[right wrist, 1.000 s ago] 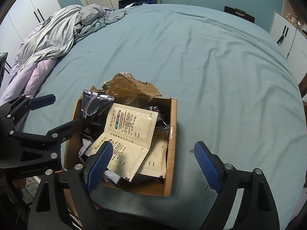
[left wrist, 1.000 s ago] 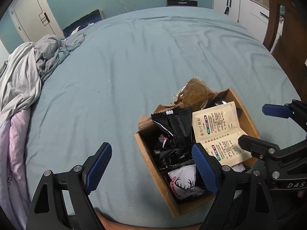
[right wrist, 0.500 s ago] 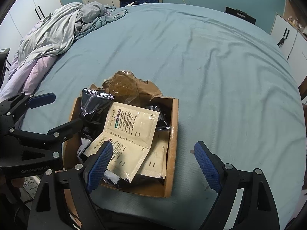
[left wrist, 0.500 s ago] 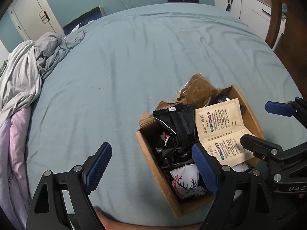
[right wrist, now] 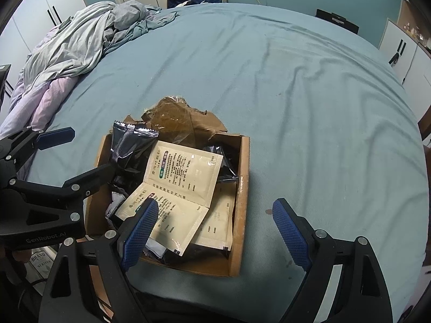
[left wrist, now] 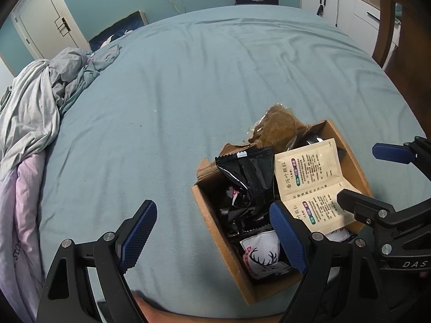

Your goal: Organize snacks

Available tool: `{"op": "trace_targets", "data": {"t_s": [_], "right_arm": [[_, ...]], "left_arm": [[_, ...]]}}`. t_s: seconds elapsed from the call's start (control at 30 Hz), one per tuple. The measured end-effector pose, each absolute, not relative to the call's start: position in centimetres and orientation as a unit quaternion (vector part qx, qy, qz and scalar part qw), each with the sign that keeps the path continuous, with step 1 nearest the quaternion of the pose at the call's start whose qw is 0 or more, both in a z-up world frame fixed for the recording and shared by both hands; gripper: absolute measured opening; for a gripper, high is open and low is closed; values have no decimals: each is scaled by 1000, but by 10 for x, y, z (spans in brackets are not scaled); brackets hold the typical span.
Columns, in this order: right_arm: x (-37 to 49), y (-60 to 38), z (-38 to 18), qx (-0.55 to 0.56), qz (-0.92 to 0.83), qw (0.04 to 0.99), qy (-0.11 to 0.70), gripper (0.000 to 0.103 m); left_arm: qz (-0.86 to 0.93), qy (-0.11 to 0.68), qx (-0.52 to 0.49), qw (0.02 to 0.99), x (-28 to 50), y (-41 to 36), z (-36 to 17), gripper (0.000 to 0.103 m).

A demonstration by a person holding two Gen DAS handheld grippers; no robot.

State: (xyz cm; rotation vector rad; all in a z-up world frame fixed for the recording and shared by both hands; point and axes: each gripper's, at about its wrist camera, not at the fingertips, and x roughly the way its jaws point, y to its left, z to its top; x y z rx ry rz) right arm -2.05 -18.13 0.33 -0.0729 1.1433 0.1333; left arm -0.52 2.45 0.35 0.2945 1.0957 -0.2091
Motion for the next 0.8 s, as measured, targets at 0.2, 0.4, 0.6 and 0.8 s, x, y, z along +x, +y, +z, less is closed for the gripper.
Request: {"op": "trace_targets", "data": {"t_s": [0.2,0.4,0.6,0.8], "right_arm": [[-21,-181,3,-36,64,838,540,87],[-21,-181,3,-37,64,837,542,87],[-21,-181,3,-38,63,837,543,87],[-21,-181,3,-39,63,835,545,87]], "left_arm": [[-98,517,141,839,-6,25,4,87],[-98,517,142,838,-5,23,5,87],[-98,505,150,844,-8,21,8,87],[-102,499,157,846,-10,20,9,87]]}}
